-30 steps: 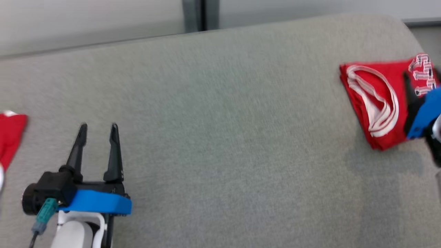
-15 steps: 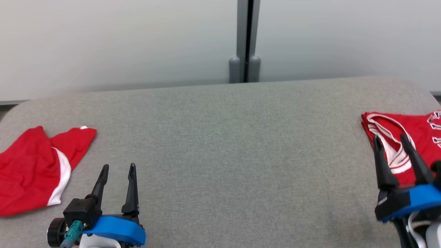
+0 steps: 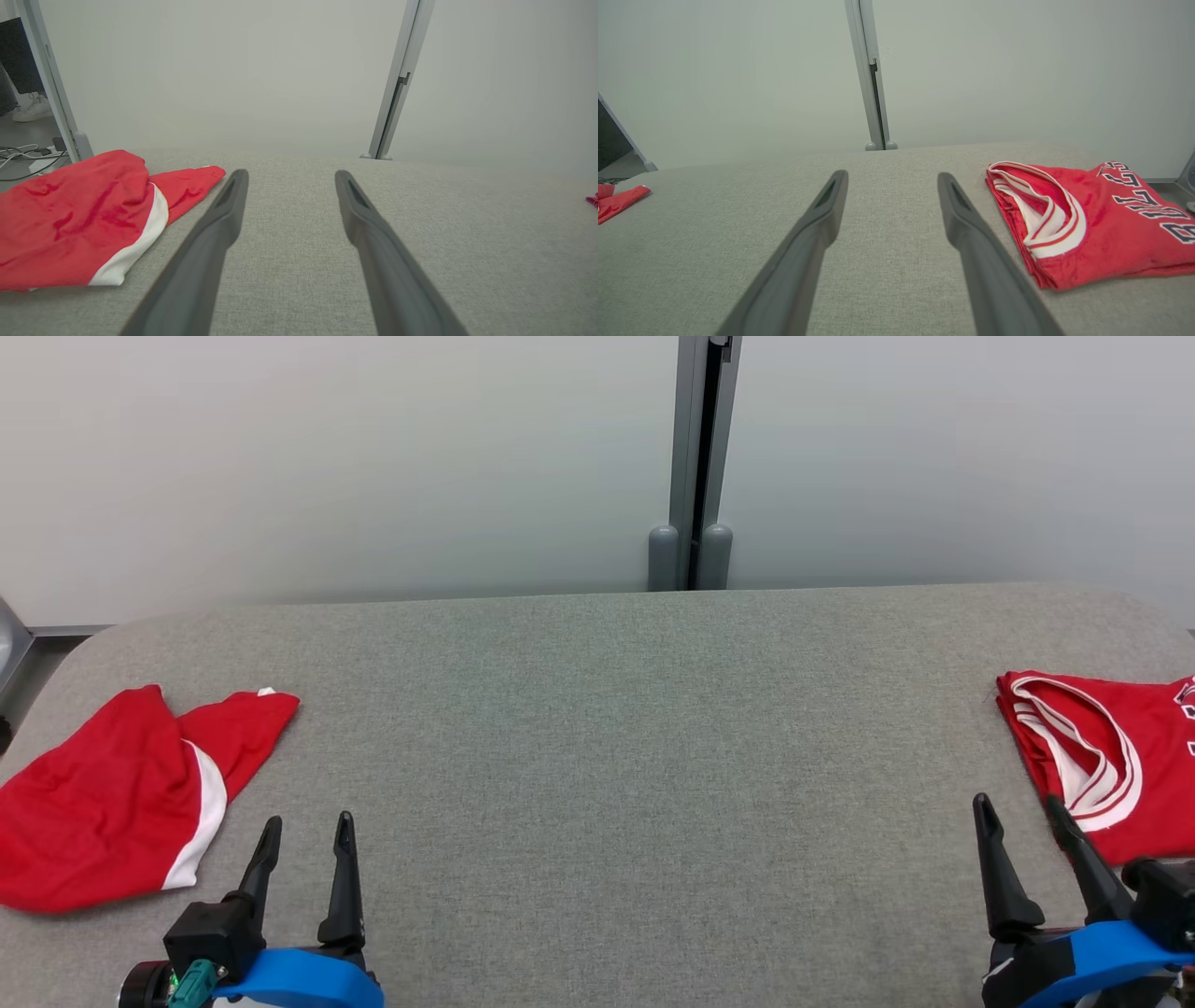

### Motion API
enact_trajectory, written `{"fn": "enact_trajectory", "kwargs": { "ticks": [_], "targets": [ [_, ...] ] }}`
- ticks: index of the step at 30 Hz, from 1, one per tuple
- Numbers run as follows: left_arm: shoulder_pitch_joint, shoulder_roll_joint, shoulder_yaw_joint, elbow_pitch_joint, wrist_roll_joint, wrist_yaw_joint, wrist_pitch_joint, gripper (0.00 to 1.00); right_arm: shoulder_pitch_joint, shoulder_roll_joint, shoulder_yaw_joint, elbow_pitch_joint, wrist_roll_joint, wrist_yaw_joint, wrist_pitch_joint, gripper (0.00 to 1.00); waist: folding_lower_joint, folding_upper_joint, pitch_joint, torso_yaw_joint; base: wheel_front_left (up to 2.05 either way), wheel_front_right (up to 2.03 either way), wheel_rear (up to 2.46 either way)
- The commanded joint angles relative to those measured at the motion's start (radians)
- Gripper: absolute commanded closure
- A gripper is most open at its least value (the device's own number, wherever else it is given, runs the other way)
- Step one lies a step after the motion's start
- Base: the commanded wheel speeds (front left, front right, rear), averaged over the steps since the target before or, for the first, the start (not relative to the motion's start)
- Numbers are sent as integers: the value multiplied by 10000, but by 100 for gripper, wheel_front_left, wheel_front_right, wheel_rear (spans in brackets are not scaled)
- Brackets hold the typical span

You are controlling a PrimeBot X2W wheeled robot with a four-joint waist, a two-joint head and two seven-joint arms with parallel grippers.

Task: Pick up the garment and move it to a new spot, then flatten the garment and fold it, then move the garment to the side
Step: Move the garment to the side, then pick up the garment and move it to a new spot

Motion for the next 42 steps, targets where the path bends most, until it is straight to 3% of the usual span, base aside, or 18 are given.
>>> {"fn": "enact_trajectory", "kwargs": {
  "ticks": [1,13,30,42],
  "targets": [
    [101,-41,79,8,57,-40,-43,0,-6,70,64,31,-52,1,-7,0,1,-1,5,-17,0,0,0],
    [-155,-144,154,160,213,-212,-45,0,15,8,123,330,-175,1,0,0,1,-1,81,289,0,0,0],
    [-159,-326,208,-17,509,-258,-45,0,18,3,200,453,-175,1,-395,0,1,-1,245,3889,0,0,0],
    [54,-301,514,-86,498,-317,-45,0,-85,132,520,529,-287,1,-369,0,1,-1,161,5144,0,0,0]
  ]
}}
